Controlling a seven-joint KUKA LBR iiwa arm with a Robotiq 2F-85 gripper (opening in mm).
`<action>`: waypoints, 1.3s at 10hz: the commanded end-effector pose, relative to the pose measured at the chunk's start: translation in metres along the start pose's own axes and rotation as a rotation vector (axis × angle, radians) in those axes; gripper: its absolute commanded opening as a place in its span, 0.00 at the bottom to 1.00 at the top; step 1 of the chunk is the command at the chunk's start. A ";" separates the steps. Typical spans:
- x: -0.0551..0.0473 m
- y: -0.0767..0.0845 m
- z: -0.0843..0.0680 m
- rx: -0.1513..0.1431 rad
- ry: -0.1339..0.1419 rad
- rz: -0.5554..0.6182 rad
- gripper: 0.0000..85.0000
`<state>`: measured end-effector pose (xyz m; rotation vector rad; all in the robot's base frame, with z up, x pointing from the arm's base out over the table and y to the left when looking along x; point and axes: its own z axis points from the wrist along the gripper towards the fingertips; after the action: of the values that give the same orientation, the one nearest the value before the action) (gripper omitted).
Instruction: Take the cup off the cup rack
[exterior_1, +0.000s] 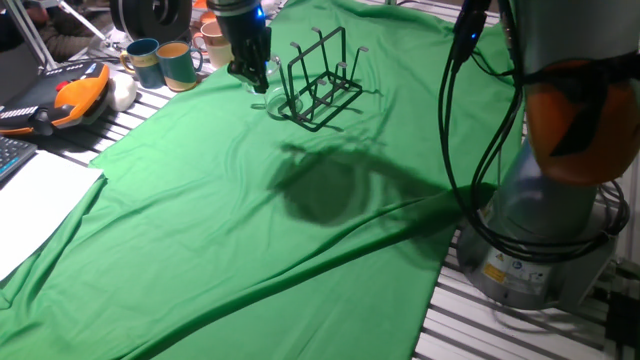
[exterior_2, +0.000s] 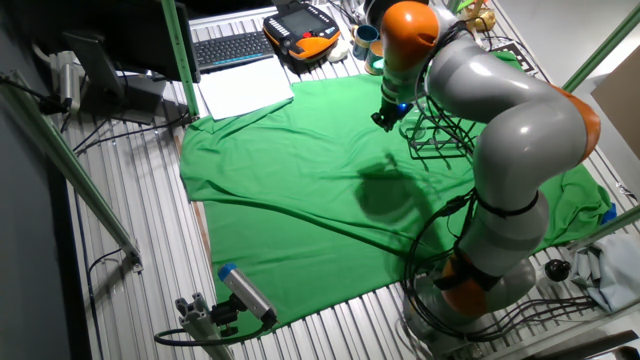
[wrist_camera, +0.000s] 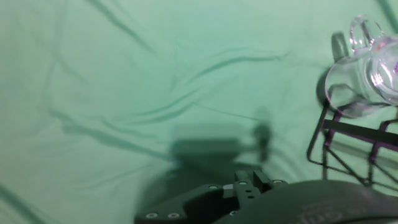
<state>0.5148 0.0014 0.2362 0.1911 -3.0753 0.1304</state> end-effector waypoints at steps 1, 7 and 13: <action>0.000 -0.001 0.000 0.000 0.019 -0.003 0.20; -0.025 -0.038 -0.005 0.043 0.031 -0.050 0.60; -0.061 -0.086 0.007 0.020 0.014 -0.094 0.40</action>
<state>0.5858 -0.0769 0.2324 0.3332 -3.0444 0.1570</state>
